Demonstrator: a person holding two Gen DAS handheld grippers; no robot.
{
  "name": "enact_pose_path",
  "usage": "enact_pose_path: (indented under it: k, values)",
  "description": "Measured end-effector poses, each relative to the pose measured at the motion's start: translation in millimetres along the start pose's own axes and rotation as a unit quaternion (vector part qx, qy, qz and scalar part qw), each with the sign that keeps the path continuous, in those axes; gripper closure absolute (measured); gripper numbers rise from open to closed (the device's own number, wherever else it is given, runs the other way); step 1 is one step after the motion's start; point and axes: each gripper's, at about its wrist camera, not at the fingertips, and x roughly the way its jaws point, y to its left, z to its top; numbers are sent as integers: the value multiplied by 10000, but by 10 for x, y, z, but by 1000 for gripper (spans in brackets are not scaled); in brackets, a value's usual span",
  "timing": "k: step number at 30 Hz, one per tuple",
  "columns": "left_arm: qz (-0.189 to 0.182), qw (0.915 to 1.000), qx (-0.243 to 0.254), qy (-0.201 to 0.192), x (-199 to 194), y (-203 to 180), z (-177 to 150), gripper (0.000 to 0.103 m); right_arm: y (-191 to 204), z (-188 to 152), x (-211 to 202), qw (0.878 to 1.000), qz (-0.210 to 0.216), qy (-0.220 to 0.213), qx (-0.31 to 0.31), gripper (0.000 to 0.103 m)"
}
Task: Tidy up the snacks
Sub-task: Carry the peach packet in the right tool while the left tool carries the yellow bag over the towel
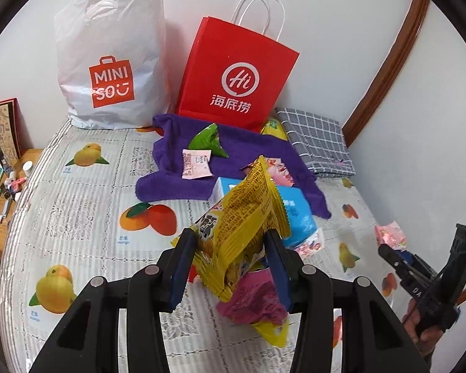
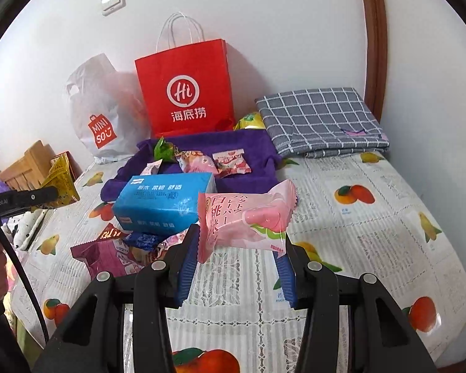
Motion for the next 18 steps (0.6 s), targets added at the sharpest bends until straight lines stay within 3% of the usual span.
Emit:
enact_pose_path:
  k: [18]
  values:
    - [294, 9988, -19, -387, -61, 12, 150, 59, 71, 443, 181, 9997, 152, -209, 7, 57]
